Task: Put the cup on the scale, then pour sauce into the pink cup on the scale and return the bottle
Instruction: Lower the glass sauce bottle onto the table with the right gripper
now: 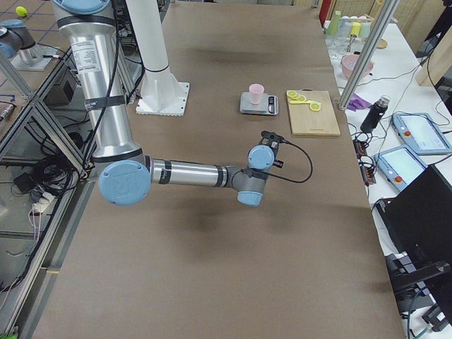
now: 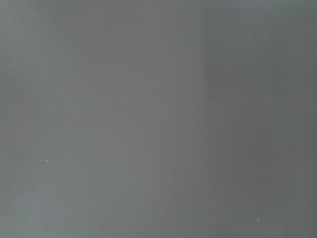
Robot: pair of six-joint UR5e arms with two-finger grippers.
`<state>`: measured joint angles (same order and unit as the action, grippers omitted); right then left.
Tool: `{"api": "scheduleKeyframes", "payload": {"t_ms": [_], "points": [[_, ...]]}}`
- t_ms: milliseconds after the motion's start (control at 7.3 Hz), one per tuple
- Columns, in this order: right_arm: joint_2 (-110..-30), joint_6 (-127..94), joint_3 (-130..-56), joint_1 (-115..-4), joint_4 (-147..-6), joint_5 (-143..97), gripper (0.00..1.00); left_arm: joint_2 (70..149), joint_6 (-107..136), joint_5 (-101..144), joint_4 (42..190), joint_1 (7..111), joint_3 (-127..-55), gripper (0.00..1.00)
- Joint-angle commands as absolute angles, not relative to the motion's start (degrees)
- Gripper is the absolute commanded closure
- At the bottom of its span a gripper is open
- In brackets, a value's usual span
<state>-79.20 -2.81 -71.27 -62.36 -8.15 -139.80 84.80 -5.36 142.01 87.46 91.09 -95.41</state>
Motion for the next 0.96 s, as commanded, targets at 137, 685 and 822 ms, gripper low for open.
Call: {"api": "scheduleKeyframes", "payload": {"t_ms": [137,685,822], "points": [[-79.1,-2.8,-71.3,-59.7,-8.1,-136.8,1.0,84.8,-5.3,141.9,87.5,91.1,-95.3,0.02],[-79.1,-2.7,-71.5,-57.9,-8.1,-133.9,1.0,84.9,-5.3,141.9,87.5,91.1,-95.1,0.02],[-79.1,-2.6,-71.5,-57.8,-8.0,-133.9,1.0,84.9,-5.3,141.9,87.5,91.1,-95.1,0.02]]}}
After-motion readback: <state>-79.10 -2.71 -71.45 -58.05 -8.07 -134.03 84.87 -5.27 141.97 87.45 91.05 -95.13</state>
